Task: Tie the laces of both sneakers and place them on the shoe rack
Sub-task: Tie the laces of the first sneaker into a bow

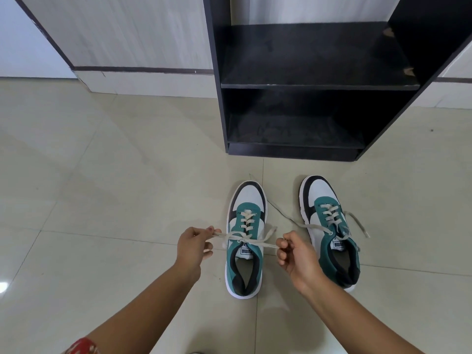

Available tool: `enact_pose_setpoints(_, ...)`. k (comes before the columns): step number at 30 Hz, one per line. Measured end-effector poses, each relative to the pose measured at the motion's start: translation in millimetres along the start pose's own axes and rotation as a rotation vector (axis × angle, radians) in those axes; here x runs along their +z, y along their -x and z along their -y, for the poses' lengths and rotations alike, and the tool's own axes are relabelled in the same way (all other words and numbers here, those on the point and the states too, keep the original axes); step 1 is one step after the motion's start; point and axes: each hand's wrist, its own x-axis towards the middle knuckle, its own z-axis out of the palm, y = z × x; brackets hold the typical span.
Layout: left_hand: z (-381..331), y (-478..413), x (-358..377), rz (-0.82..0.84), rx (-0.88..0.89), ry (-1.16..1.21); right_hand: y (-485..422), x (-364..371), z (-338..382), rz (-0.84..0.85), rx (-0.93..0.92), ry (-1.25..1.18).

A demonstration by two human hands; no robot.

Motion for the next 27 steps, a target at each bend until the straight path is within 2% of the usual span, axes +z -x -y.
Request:
enact_pose_setpoints(2, 2.0, 5.3, 0.4, 0.008, 0.070, -0.082, 1.1, 0.4, 0.8, 0.016, -0.035, 0.133)
enact_pose_setpoints(4, 4.6, 10.5, 0.2, 0.092, 0.100, -0.185, 2.5, -0.2, -0.2, 0.069, -0.057, 0.278)
enact_pose_setpoints(9, 20.6, 17.8, 8.4, 0.306, 0.154, -0.664, 7.2, 2.6, -18.7, 0.208, -0.031, 0.506)
enact_pose_setpoints(14, 22.6, 17.7, 13.4, 0.214, 0.418, -0.918, 11.8, -3.1, -14.5, 0.183, -0.120, 0.685)
enact_pose_setpoints(17, 14.2, 16.5, 8.7, 0.075, 0.589, -0.989, 16.3, -12.9, 1.0, 0.157, -0.235, 0.795)
enact_pose_setpoints(22, -2.1, 0.2, -9.4, -0.092, 0.634, -1.007, 16.8, -24.8, 9.4, 0.114, -0.312, 0.770)
enact_pose_setpoints(27, -8.3, -10.4, -20.0, -0.116, 0.522, -1.114, 17.0, -25.3, 7.7, 0.110, -0.315, 0.812)
